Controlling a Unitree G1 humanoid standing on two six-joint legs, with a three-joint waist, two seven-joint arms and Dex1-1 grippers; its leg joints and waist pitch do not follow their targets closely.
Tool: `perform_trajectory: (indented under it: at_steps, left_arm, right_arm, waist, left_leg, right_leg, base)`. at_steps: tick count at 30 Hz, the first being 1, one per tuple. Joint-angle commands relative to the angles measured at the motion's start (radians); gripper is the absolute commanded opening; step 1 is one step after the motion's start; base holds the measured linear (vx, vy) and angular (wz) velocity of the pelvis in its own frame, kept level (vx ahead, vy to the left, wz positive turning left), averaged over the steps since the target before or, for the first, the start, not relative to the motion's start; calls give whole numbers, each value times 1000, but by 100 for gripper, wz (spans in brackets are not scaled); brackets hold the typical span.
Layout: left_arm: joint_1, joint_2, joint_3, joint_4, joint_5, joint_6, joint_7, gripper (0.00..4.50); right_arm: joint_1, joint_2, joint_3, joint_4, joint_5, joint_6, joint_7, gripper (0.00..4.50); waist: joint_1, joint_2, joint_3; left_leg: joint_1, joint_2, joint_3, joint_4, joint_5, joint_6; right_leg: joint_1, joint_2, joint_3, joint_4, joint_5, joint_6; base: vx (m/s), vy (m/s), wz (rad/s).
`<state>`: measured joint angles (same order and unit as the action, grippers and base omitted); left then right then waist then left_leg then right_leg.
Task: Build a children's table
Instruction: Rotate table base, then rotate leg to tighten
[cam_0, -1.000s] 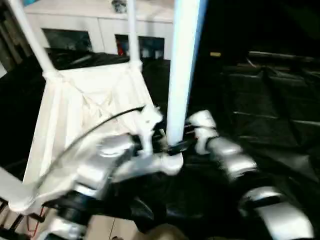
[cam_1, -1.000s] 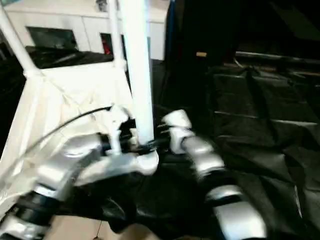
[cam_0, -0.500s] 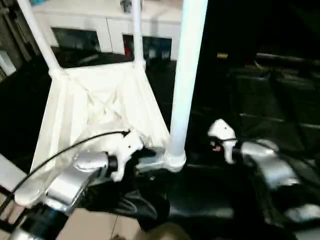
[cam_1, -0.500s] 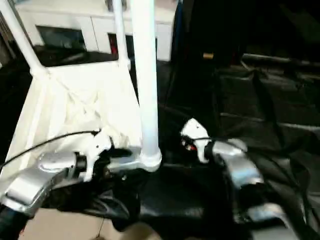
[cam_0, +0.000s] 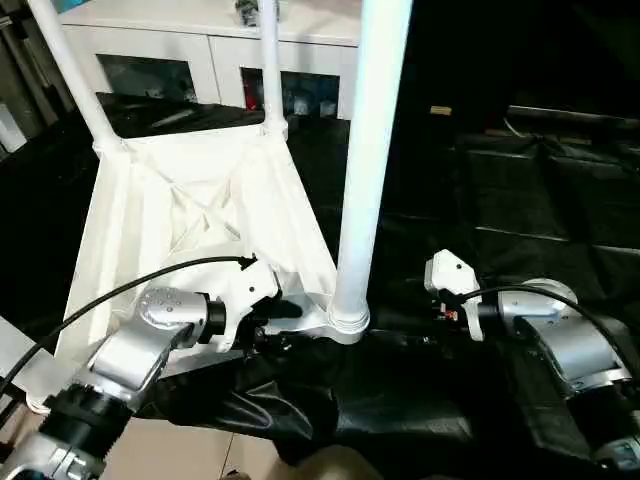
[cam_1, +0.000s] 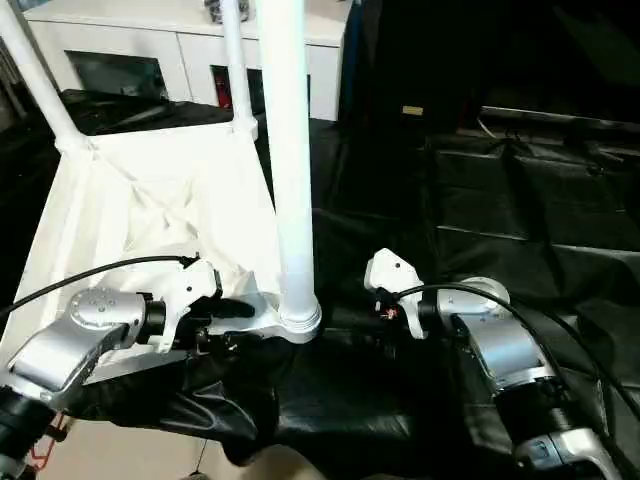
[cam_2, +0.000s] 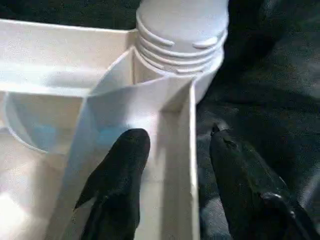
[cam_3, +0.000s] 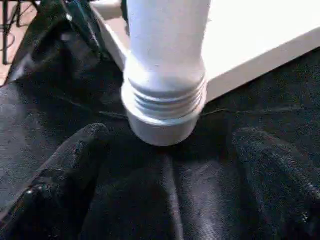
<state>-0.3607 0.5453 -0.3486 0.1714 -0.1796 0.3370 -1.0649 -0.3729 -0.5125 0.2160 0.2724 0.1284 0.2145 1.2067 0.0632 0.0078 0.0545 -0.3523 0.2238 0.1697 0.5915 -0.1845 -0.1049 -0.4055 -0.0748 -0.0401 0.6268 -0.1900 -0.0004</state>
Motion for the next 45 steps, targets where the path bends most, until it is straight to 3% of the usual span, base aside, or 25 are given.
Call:
perform_trajectory:
  at_steps: [1, 12, 23, 27, 31, 40, 45]
  left_arm:
    - [-5, 12, -12, 17, 15, 7, -5, 188]
    - [-15, 14, -10, 57, 34, 43, -6, 105]
    - [-9, 42, -31, 48, 42, 88, -40, 18]
    - [-5, 37, -29, 46, 43, 85, -41, 0]
    - [4, 22, -22, 39, 39, 70, -36, 0]
    - [18, 16, -22, 21, 33, 67, -29, 0]
    - [24, 13, -19, 22, 39, 60, -26, 0]
  right_arm:
    - [4, -9, 1, -30, 21, 24, 7, 450]
    - [-4, -7, 8, -57, 27, 64, 9, 450]
    - [-10, 43, 36, -59, 32, 76, -9, 450]
    - [-28, 86, 50, -23, 20, 80, -42, 410]
    - [-59, 139, 60, 25, 7, 64, -78, 384]
    - [-95, 178, 62, 85, -1, 43, -105, 300]
    - [-109, 198, 71, 124, -9, 27, -111, 274]
  waist:
    - [6, 5, -62]
    - [5, 1, -59]
    - [1, 3, -60]
    - [1, 4, -57]
    - [2, -1, -57]
    - [4, 1, -60]
    - [2, -1, -56]
  left_leg:
    - [-2, -5, 7, -69, -255, 22]
    - [-1, -5, 6, -71, -273, 14]
    - [-2, -5, 5, -72, -264, 12]
    - [1, -4, 5, -74, -282, 6]
    - [0, -4, 4, -76, -289, -1]
    - [-1, -4, 6, -76, -259, 0]
    - [0, -4, 5, -78, -289, -2]
  right_leg:
    - [51, -36, 29, -80, -204, -226]
    - [49, -38, 29, -87, -282, -198]
    - [48, -39, 29, -85, -276, -200]
    - [43, -40, 29, -89, -312, -193]
    - [42, -40, 30, -91, -338, -181]
    - [44, -40, 31, -81, -256, -201]
    - [41, -43, 31, -89, -336, -179]
  base:
    - [0, 0, 0]
    - [0, 0, 0]
    - [0, 0, 0]
    - [0, 0, 0]
    - [0, 0, 0]
    - [0, 0, 0]
    - [0, 0, 0]
